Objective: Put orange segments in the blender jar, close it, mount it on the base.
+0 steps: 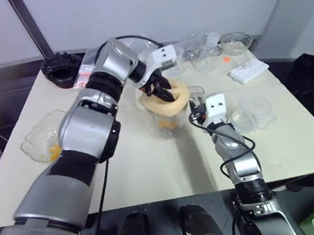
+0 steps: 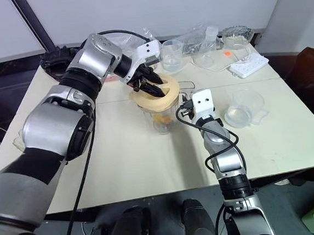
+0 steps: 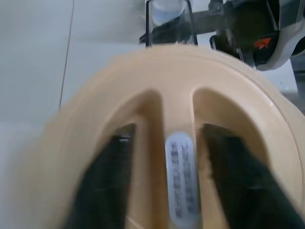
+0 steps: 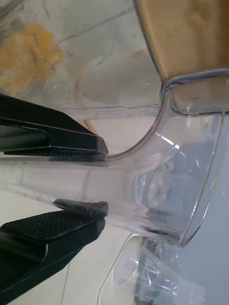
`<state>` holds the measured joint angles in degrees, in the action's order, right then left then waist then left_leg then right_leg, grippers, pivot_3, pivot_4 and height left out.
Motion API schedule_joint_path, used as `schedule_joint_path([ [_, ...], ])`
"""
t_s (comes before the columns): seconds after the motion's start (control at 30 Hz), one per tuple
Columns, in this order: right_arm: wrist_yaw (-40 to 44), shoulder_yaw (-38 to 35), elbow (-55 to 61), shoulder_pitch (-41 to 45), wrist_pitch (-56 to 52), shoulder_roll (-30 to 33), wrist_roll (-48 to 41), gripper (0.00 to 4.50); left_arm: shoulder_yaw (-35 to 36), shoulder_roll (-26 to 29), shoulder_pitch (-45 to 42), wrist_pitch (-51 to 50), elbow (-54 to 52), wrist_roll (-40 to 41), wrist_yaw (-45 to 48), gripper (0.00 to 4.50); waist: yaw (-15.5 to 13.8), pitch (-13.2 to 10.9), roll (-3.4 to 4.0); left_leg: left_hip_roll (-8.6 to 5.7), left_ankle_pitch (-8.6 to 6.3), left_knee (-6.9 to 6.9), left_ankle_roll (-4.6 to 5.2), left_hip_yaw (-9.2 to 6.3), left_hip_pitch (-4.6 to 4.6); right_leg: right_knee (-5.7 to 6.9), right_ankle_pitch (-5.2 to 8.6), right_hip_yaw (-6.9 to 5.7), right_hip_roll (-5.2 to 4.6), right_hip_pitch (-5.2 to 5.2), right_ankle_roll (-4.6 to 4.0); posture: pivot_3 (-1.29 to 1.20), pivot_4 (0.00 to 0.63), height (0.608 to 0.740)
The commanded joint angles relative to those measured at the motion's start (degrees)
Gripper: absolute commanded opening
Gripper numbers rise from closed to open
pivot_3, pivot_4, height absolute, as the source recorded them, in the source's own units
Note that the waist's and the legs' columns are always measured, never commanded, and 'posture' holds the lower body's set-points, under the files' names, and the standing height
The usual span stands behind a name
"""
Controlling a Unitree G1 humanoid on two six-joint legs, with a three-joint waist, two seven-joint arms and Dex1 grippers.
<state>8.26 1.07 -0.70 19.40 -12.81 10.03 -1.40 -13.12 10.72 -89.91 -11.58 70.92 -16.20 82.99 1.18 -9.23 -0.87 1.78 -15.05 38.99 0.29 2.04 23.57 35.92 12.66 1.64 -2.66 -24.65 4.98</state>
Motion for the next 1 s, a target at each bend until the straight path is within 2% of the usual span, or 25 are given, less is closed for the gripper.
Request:
schedule_joint_path([
  [0.03,1.63,1.59,2.81,0.24,1.15,0.57,1.04,1.02,3.80,-1.17,-6.50,-3.81,-3.63,5.10,0.06,3.70,-0.07,-0.27,-0.02,-0.05,0.00,-0.02,0.00,0.00,0.09,0.01,0.01,0.00,0.04,-0.10,-0.01,0.00,0.150,0.740],
  [0.13,2.44,0.88,2.57,-0.55,1.31,1.28,0.75,1.02,6.09,0.05,-11.02,-6.68,-4.76,7.19,-2.58,3.70,-0.23,-0.43,-0.24,-0.15,0.02,0.09,0.02,-0.12,0.93,0.06,0.01,-0.06,0.18,-0.76,0.03,0.00,0.150,0.740],
  [0.27,3.33,-0.54,3.00,-0.99,0.92,2.13,-0.20,1.02,9.07,5.41,-14.80,-9.96,-6.28,9.21,-9.52,3.70,1.22,-0.60,-0.10,-0.24,-0.11,0.00,0.22,-0.02,0.90,0.05,0.11,0.06,0.10,-0.77,0.53,0.00,0.150,0.740],
  [0.37,3.62,-2.03,4.07,-0.68,0.09,2.63,-1.53,1.02,12.13,8.79,-10.33,-10.76,-11.52,11.76,-15.13,3.70,1.29,-0.58,0.01,-0.25,-0.17,-0.19,0.32,-0.10,0.74,0.14,0.24,0.04,0.11,-0.73,0.61,0.00,0.150,0.740],
  [0.4,3.72,-2.47,4.58,-0.44,-0.35,3.02,-1.93,1.02,12.77,10.17,-7.30,-11.83,-15.16,12.45,-16.05,3.70,1.30,-0.58,0.04,-0.24,-0.17,-0.25,0.32,-0.12,0.69,0.19,0.26,0.03,0.11,-0.72,0.59,0.00,0.150,0.740],
  [0.5,3.22,-4.59,5.96,0.78,-1.64,4.45,-3.05,1.02,12.84,14.95,8.82,-21.81,-38.49,16.39,-12.71,3.70,1.34,-0.70,0.36,-0.22,-0.14,-0.33,0.27,-0.11,0.54,0.30,0.25,0.06,0.08,-0.68,0.57,0.00,0.150,0.740],
  [0.67,2.05,-9.78,9.17,5.88,-6.78,6.93,-6.83,1.02,19.00,18.98,31.48,-42.29,-73.31,22.87,-20.51,3.70,0.55,-1.18,0.25,-0.12,0.06,-0.16,-0.07,-0.20,1.01,0.34,0.21,0.00,-0.08,-0.88,0.58,0.00,0.150,0.740],
  [0.8,2.04,-12.40,10.00,14.04,-11.53,10.22,-8.47,1.02,22.39,20.75,44.39,-50.40,-90.85,27.18,-25.33,3.70,-0.28,-1.55,0.27,-0.30,0.06,-0.03,-0.10,-0.13,1.10,0.25,0.15,0.01,-0.31,-0.87,0.67,0.00,0.150,0.740],
  [0.9,0.11,-13.83,1.65,26.46,-14.01,15.27,-6.17,1.02,24.68,18.51,52.52,-54.14,-101.30,30.45,-30.21,3.70,-0.15,-1.67,0.41,-0.35,0.07,0.02,-0.11,-0.05,1.04,0.25,0.14,0.08,-0.35,-0.85,0.67,0.00,0.150,0.740],
  [1.0,-0.21,-13.02,-7.74,36.27,-12.64,18.37,-4.50,1.02,24.08,15.84,55.73,-56.41,-106.47,32.87,-34.72,3.70,-0.49,-1.72,0.28,-0.35,0.15,0.04,-0.25,-0.15,0.99,0.27,0.09,-0.05,-0.25,-0.77,0.56,0.00,0.150,0.740],
])
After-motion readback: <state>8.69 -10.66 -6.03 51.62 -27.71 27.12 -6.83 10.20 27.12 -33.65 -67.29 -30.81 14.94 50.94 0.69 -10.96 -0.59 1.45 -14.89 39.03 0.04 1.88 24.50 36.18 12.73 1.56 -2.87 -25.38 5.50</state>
